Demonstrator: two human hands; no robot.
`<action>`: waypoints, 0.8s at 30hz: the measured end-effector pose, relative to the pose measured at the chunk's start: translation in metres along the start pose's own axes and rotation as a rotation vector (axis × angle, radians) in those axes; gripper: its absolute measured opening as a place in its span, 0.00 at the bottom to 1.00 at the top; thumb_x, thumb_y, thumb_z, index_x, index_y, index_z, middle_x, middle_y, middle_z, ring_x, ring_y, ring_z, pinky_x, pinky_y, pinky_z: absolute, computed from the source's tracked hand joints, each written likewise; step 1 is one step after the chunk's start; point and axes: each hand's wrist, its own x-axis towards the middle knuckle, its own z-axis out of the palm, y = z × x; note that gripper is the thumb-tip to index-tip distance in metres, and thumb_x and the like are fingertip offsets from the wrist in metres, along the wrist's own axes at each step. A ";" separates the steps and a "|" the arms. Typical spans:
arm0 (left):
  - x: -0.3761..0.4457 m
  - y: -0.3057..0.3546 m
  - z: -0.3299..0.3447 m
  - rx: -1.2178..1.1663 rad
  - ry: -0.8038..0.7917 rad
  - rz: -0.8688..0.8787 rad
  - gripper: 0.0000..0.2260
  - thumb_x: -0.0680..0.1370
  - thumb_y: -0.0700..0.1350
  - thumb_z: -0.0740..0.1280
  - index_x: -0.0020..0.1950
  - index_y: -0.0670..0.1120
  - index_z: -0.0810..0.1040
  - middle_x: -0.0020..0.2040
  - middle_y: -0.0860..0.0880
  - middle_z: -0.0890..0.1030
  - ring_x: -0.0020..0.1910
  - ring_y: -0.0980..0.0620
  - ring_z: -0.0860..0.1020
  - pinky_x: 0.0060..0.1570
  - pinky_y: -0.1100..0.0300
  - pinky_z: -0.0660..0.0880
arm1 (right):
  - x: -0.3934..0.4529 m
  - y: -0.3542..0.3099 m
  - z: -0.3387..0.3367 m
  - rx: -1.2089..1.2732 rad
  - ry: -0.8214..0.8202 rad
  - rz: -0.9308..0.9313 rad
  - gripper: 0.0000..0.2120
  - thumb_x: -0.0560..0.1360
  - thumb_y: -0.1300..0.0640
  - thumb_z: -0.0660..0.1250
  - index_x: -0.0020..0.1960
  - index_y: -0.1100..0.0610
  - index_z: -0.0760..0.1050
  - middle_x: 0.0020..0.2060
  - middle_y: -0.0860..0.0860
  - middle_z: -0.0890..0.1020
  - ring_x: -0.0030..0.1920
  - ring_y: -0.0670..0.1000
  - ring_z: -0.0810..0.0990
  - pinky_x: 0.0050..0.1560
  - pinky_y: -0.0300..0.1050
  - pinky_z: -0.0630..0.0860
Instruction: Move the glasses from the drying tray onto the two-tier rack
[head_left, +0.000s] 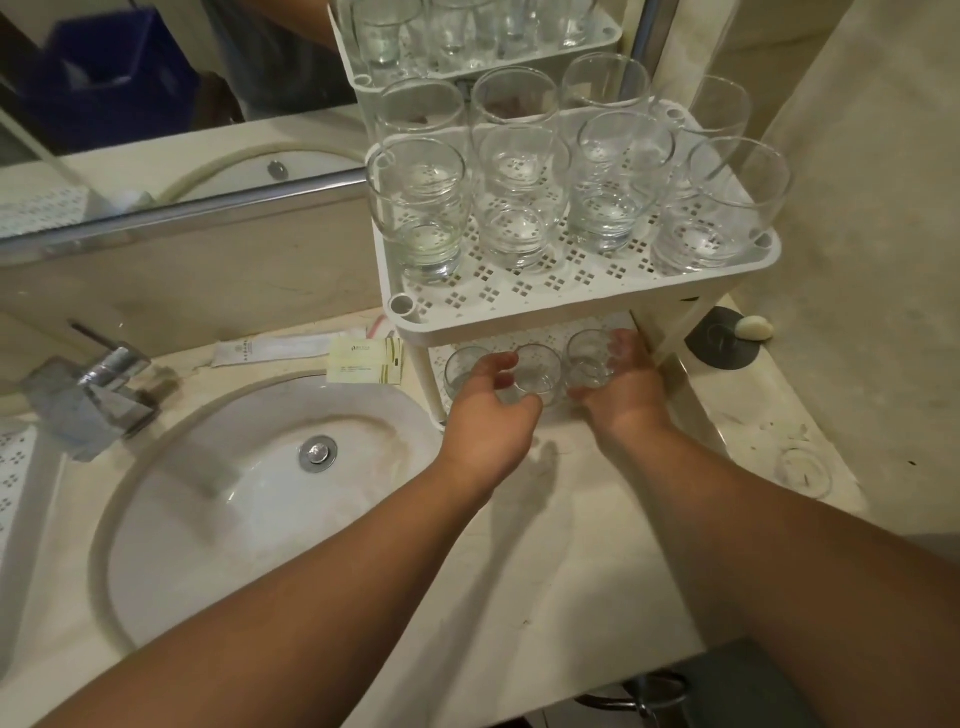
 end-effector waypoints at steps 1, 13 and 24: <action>0.000 0.000 -0.001 0.001 -0.001 -0.003 0.20 0.76 0.46 0.68 0.68 0.58 0.72 0.60 0.56 0.76 0.47 0.63 0.78 0.36 0.69 0.72 | -0.001 0.001 0.001 -0.007 0.008 0.004 0.40 0.63 0.63 0.80 0.64 0.41 0.62 0.65 0.50 0.74 0.61 0.54 0.75 0.53 0.45 0.76; -0.011 -0.001 -0.010 -0.001 -0.011 -0.008 0.21 0.77 0.45 0.67 0.68 0.56 0.71 0.61 0.53 0.75 0.44 0.57 0.81 0.33 0.69 0.73 | -0.005 0.001 0.006 -0.161 0.039 -0.031 0.47 0.63 0.59 0.80 0.75 0.49 0.59 0.67 0.55 0.71 0.65 0.57 0.74 0.61 0.44 0.73; -0.044 0.009 -0.029 0.040 0.036 0.053 0.21 0.77 0.46 0.67 0.70 0.55 0.71 0.61 0.54 0.75 0.53 0.59 0.77 0.40 0.65 0.73 | -0.072 -0.039 -0.014 -0.179 0.105 -0.240 0.46 0.67 0.56 0.80 0.77 0.55 0.57 0.74 0.61 0.59 0.73 0.60 0.64 0.69 0.50 0.68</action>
